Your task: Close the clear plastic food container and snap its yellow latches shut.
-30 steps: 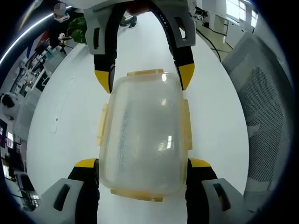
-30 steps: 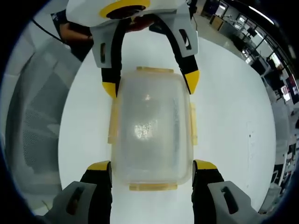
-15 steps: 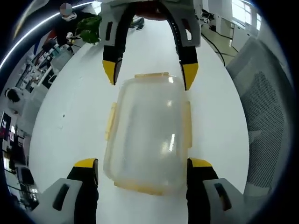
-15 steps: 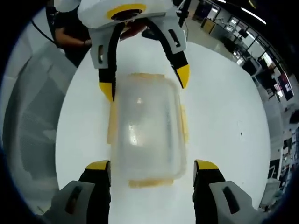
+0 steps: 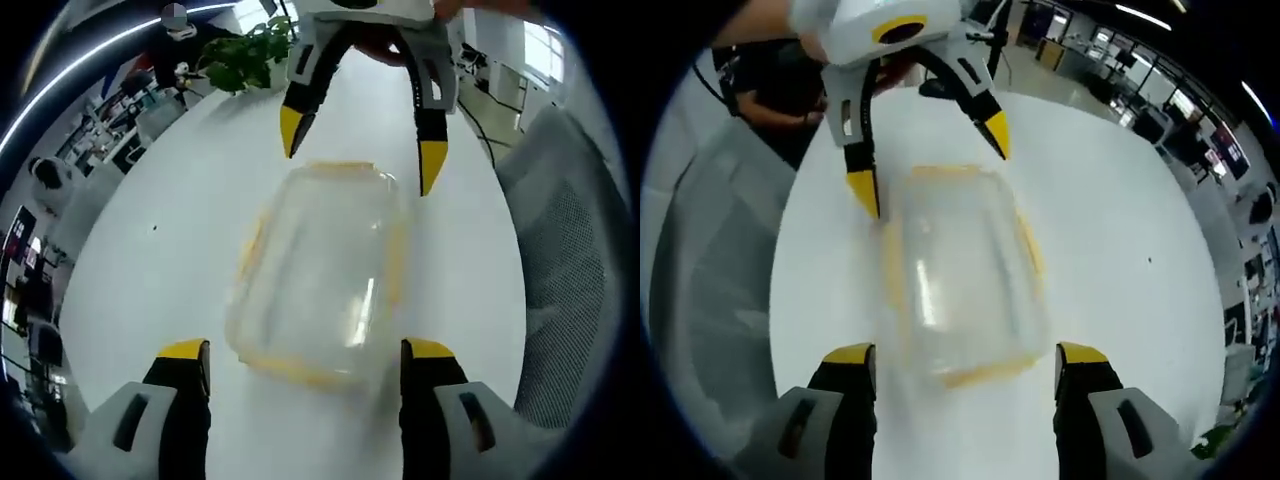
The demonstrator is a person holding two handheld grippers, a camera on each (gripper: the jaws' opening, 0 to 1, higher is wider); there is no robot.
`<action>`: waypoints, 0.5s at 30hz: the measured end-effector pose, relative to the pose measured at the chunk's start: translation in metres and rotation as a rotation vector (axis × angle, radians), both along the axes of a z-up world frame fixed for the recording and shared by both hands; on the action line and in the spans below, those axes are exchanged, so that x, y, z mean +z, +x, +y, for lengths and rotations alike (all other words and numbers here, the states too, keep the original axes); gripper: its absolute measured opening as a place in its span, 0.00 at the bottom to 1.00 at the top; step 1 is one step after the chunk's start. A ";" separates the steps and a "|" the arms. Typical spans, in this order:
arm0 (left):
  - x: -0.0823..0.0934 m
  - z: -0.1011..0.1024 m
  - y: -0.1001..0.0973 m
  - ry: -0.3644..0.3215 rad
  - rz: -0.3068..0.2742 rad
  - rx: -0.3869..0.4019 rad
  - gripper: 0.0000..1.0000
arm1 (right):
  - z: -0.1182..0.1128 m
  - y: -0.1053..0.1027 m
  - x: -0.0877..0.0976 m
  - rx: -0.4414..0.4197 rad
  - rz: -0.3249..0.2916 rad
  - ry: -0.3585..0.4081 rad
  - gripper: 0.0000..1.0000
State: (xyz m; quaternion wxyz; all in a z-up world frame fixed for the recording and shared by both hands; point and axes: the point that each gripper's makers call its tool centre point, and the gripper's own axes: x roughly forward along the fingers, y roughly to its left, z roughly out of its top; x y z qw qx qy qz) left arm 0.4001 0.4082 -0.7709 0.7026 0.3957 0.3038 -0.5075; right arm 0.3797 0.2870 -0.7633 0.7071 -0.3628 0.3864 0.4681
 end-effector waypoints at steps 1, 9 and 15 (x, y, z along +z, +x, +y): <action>0.000 0.001 -0.001 -0.002 0.002 0.004 0.78 | -0.001 0.000 0.001 -0.012 -0.005 0.006 0.73; 0.005 0.011 -0.008 -0.046 0.001 0.069 0.78 | -0.005 -0.008 0.004 -0.088 -0.011 0.067 0.72; 0.007 0.017 -0.012 -0.083 -0.003 0.124 0.77 | -0.006 -0.015 0.007 -0.126 -0.020 0.099 0.72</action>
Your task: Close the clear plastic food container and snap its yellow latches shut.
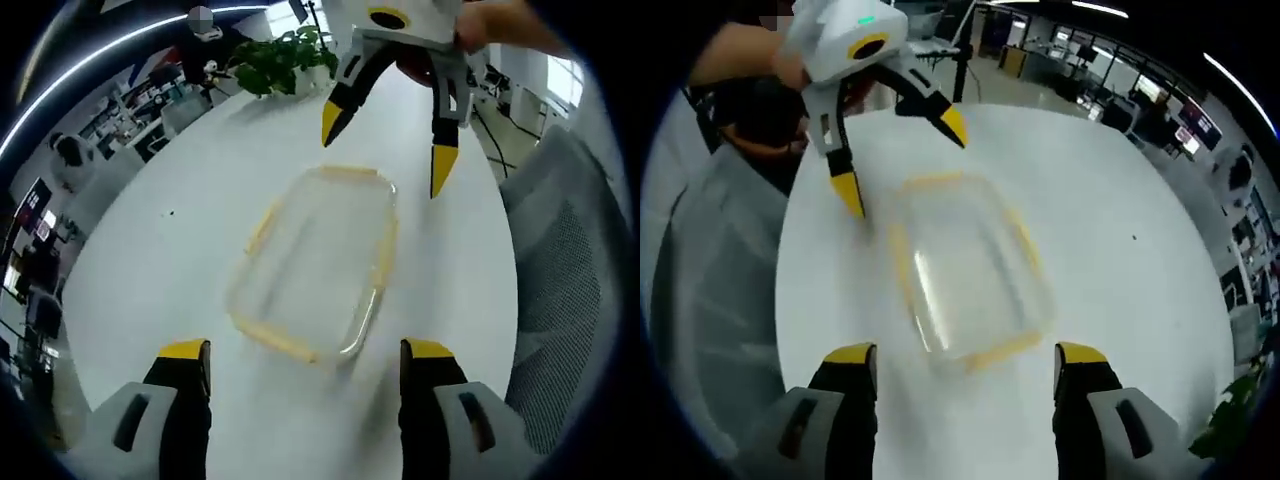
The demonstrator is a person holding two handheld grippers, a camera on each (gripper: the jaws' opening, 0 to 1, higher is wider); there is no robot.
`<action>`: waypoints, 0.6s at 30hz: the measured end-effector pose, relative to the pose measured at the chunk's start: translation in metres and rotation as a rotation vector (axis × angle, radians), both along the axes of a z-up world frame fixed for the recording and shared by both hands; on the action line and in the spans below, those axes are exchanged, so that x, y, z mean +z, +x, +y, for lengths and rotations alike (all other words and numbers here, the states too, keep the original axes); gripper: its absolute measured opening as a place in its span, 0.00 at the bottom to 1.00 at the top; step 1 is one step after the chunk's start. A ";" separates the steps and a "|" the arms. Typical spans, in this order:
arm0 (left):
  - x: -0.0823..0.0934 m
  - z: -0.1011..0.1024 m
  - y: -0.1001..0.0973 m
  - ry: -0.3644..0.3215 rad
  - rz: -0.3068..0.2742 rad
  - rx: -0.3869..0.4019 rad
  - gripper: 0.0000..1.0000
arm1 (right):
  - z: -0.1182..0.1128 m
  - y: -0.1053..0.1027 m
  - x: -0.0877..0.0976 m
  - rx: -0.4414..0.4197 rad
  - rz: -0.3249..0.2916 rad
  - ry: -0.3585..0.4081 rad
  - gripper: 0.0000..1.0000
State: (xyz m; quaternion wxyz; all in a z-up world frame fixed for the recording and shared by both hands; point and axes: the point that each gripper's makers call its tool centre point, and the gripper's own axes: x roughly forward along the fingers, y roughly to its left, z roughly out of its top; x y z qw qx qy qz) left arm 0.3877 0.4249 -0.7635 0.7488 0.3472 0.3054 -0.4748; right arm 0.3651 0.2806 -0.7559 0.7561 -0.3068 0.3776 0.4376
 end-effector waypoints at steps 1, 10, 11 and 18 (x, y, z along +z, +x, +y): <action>0.000 0.001 0.000 -0.007 0.000 0.009 0.77 | 0.000 -0.001 0.001 -0.012 0.000 0.011 0.72; 0.002 0.010 -0.009 -0.091 0.026 0.107 0.78 | -0.004 -0.007 0.012 -0.125 -0.058 0.114 0.72; 0.003 0.012 -0.010 -0.092 0.021 0.115 0.78 | -0.004 -0.008 0.013 -0.135 -0.065 0.125 0.72; 0.010 0.017 -0.017 -0.160 0.021 0.171 0.78 | -0.011 -0.019 0.013 -0.186 -0.087 0.157 0.72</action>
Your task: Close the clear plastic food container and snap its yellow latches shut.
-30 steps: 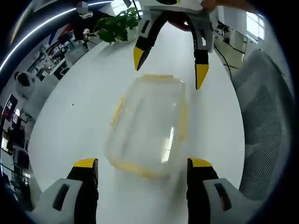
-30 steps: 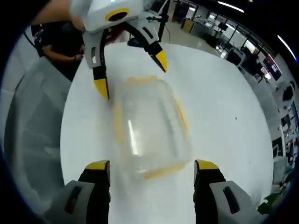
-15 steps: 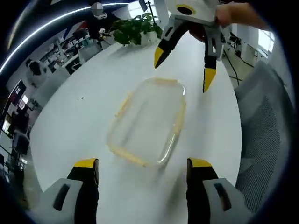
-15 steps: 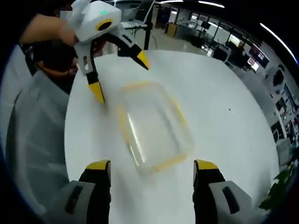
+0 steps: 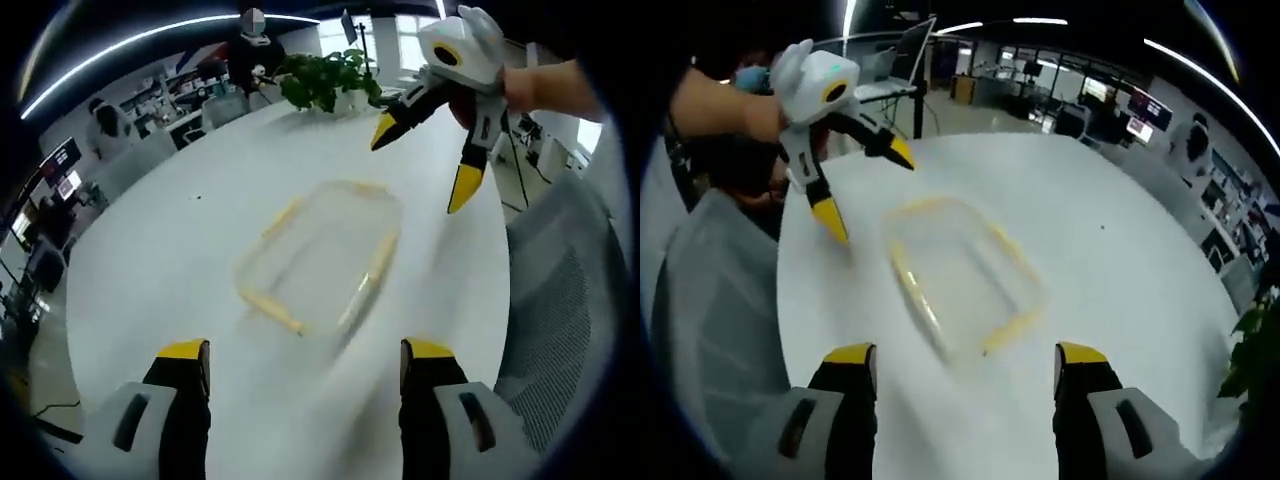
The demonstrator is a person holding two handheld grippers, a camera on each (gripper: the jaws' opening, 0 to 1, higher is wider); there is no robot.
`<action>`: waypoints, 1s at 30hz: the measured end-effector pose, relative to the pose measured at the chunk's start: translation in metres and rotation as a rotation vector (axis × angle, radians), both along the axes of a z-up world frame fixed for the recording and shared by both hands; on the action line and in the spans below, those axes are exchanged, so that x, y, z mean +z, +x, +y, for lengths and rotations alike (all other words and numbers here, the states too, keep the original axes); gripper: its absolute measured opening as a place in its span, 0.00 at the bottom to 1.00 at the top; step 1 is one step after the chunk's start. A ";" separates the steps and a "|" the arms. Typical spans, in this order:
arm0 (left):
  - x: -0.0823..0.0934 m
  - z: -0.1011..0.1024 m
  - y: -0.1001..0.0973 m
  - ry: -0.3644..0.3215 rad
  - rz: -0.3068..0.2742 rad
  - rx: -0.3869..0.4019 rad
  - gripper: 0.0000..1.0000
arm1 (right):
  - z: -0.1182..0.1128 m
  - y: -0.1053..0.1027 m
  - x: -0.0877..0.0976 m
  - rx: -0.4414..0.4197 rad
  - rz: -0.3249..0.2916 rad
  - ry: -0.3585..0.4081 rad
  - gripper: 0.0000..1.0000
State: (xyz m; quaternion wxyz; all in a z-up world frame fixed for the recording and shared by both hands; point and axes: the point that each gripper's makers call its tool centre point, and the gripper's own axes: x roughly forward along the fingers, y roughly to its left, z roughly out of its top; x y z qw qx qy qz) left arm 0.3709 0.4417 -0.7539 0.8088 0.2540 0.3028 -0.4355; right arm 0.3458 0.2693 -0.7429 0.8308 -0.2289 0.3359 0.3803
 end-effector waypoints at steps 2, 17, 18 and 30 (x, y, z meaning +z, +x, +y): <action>0.002 0.000 -0.003 -0.018 -0.006 0.011 0.78 | -0.001 -0.003 0.001 -0.013 -0.006 0.014 0.72; 0.013 0.009 -0.029 -0.169 -0.036 0.082 0.78 | -0.016 -0.022 0.007 -0.100 -0.082 0.079 0.72; 0.013 0.010 -0.030 -0.171 -0.042 0.084 0.78 | -0.017 -0.024 0.005 -0.102 -0.084 0.084 0.72; 0.006 0.017 -0.055 -0.225 -0.031 0.131 0.80 | -0.022 -0.055 -0.004 -0.131 -0.115 0.118 0.73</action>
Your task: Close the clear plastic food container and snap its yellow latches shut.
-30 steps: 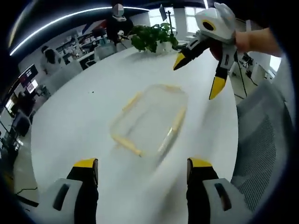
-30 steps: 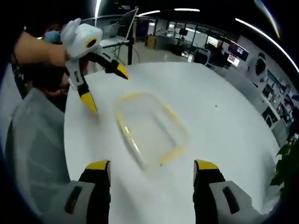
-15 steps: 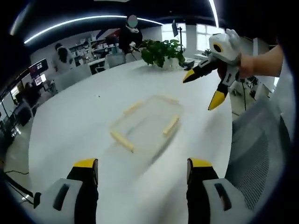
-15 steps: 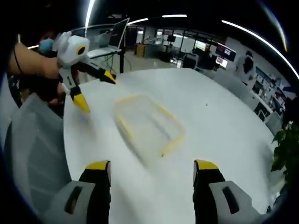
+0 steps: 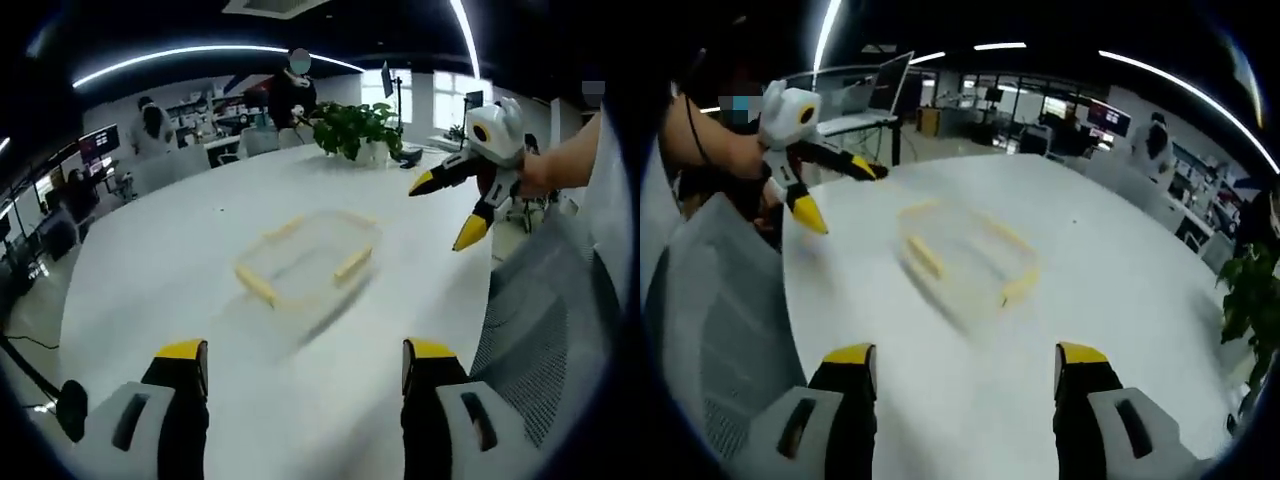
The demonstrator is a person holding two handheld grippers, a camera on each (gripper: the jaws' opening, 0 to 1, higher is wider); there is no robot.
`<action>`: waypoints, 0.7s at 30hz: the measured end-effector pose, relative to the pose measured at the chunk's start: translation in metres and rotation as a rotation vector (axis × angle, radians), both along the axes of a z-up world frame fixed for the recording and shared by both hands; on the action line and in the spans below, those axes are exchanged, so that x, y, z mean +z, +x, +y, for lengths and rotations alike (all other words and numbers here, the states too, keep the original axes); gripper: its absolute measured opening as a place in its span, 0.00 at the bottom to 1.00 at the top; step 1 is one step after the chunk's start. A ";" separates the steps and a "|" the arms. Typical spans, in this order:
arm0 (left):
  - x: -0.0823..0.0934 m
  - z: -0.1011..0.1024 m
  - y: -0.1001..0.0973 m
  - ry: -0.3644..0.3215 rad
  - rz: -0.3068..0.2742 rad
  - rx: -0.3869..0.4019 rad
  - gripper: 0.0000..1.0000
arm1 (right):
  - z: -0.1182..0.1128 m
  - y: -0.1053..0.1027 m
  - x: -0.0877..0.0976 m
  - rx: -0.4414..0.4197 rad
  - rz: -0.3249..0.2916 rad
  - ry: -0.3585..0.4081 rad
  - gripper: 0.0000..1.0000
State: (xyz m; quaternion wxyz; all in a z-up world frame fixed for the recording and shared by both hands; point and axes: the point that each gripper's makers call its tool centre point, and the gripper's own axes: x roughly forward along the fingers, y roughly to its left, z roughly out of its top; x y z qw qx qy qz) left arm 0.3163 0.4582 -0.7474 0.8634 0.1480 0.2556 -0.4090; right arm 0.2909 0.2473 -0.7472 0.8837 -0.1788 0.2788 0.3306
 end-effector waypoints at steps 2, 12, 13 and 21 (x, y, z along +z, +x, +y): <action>-0.002 0.000 -0.005 -0.007 0.010 0.000 0.79 | -0.002 -0.004 -0.002 -0.003 0.000 -0.004 0.72; -0.003 0.004 -0.026 -0.044 0.022 0.031 0.80 | -0.014 -0.028 -0.009 -0.042 -0.003 0.004 0.72; -0.004 0.004 -0.028 -0.044 0.025 0.031 0.80 | -0.015 -0.029 -0.010 -0.044 -0.001 0.001 0.72; 0.000 0.010 -0.031 -0.060 0.016 0.064 0.80 | -0.021 -0.035 -0.005 -0.072 -0.019 0.007 0.72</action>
